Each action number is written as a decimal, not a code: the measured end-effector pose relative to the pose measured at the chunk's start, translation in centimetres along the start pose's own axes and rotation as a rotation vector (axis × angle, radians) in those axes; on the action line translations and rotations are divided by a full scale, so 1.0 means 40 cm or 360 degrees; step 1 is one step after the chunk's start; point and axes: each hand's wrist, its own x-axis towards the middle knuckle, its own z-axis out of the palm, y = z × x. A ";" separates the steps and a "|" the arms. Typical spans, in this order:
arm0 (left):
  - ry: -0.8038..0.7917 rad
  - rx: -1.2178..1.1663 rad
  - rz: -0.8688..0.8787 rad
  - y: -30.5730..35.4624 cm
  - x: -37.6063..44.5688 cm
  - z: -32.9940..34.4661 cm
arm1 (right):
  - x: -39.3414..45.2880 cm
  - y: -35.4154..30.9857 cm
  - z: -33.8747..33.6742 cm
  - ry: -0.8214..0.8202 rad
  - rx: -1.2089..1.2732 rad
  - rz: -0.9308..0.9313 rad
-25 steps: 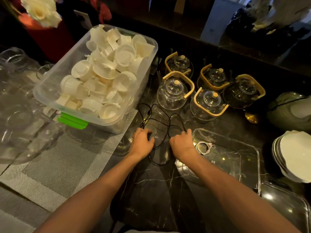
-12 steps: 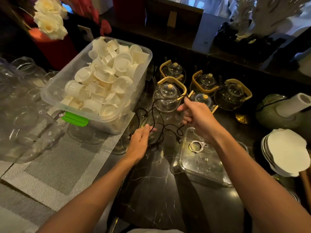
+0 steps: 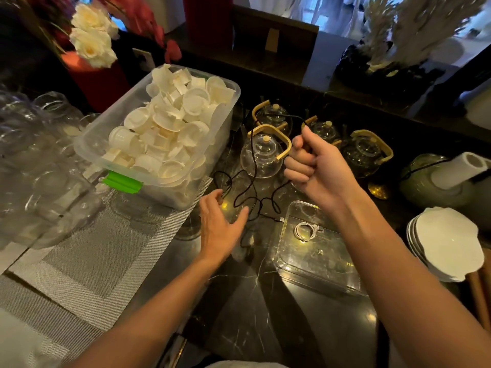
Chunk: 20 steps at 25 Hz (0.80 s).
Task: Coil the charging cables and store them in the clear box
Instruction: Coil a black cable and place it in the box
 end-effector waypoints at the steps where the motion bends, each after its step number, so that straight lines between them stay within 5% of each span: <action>1: 0.0032 0.0011 0.0094 0.018 -0.009 0.010 | -0.004 0.004 0.008 0.0023 0.0120 0.0031; 6: -0.0435 0.0090 0.0568 0.076 -0.040 0.070 | -0.015 0.017 0.054 0.0049 0.0624 0.0171; 11: -0.0691 -0.0352 0.0245 0.073 -0.025 0.092 | 0.000 0.031 0.072 0.0137 0.0612 0.0117; 18: -0.0535 -0.0694 -0.0148 0.068 0.018 0.061 | 0.073 0.105 -0.080 0.0727 -0.1295 0.0129; 20: -0.0423 -0.0692 -0.0224 0.046 0.028 0.047 | 0.102 0.152 -0.121 0.0720 -0.1772 0.0184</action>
